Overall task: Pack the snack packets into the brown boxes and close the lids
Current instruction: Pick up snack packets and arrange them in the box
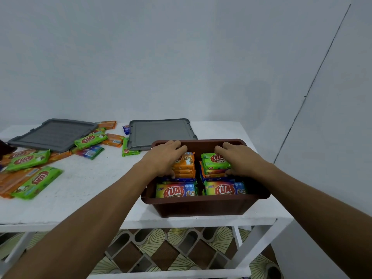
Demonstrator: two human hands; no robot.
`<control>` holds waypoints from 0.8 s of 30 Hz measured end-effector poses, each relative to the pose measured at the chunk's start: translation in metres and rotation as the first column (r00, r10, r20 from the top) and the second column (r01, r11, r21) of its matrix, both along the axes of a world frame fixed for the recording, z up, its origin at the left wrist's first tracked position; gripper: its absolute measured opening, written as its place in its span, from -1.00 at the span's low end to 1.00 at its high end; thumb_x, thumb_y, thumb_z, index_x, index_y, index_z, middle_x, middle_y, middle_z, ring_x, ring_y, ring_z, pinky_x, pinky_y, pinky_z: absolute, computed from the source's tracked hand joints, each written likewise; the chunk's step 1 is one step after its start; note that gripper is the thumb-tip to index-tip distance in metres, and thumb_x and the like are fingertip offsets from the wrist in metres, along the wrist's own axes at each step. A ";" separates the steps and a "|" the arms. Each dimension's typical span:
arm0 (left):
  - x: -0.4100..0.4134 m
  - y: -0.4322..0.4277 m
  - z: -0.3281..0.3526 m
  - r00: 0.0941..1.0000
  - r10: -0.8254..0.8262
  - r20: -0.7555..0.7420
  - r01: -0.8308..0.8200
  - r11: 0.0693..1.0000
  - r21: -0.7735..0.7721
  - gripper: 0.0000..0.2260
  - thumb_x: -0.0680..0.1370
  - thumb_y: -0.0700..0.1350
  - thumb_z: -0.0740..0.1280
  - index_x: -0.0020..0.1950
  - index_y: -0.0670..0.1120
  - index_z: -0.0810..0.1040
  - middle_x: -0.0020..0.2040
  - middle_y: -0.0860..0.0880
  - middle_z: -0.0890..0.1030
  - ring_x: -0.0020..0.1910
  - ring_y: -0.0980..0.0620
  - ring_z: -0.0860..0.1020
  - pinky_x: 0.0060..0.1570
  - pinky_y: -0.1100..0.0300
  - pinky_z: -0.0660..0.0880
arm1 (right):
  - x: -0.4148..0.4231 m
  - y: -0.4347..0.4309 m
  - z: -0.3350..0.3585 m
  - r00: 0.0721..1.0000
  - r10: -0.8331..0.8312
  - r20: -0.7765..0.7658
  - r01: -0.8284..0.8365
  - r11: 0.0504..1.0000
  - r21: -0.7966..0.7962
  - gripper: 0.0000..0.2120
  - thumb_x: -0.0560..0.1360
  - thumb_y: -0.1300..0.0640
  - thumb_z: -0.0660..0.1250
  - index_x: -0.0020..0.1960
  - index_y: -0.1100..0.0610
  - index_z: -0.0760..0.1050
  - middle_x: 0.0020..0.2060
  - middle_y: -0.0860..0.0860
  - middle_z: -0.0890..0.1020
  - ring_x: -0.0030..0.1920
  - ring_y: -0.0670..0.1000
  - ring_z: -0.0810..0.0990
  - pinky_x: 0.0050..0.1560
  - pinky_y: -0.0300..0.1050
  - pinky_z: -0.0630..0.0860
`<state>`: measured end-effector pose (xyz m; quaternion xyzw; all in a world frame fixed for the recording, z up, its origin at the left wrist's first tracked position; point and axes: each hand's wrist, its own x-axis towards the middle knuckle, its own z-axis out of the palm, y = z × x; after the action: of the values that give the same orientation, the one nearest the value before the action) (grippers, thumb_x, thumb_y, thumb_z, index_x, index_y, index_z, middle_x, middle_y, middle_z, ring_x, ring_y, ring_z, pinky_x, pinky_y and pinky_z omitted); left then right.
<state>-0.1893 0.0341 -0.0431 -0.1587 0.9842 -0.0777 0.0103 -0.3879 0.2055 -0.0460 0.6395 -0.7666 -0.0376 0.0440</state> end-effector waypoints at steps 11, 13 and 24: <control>0.027 -0.017 0.015 0.996 -0.028 -0.079 0.044 0.978 0.204 -0.54 0.50 0.23 0.33 0.29 0.00 0.50 0.22 0.05 0.55 0.14 0.08 0.49 0.10 0.14 0.47 | 0.005 -0.011 0.013 0.982 -0.025 0.188 0.022 1.000 0.020 -0.55 0.38 -0.28 0.38 0.14 -0.06 0.44 0.03 -0.10 0.52 0.02 -0.06 0.51 0.04 -0.05 0.52; 0.046 -0.027 0.013 0.982 -0.007 -0.191 0.060 0.959 0.277 -0.60 0.52 0.22 0.30 0.24 0.01 0.52 0.19 0.06 0.56 0.12 0.11 0.47 0.11 0.15 0.46 | 0.015 -0.017 0.015 0.973 0.014 0.232 0.004 0.997 -0.078 -0.70 0.45 -0.19 0.35 0.11 -0.06 0.49 0.00 -0.12 0.55 0.01 -0.06 0.53 0.01 -0.02 0.54; 0.190 -0.115 -0.031 0.933 0.295 -0.204 -0.208 0.908 0.364 -0.57 0.56 0.25 0.20 0.32 0.05 0.48 0.32 0.06 0.47 0.27 0.07 0.40 0.24 0.16 0.37 | 0.134 -0.119 0.033 0.911 0.265 0.316 -0.145 0.923 -0.357 -0.89 0.50 -0.03 0.34 -0.02 -0.02 0.55 -0.15 -0.13 0.58 -0.12 -0.12 0.51 -0.08 -0.08 0.52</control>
<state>0.0003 -0.0810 -0.0736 -0.2897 0.9470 0.1143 -0.0791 -0.2535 0.0864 -0.0131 0.6972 -0.6848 0.2116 0.0120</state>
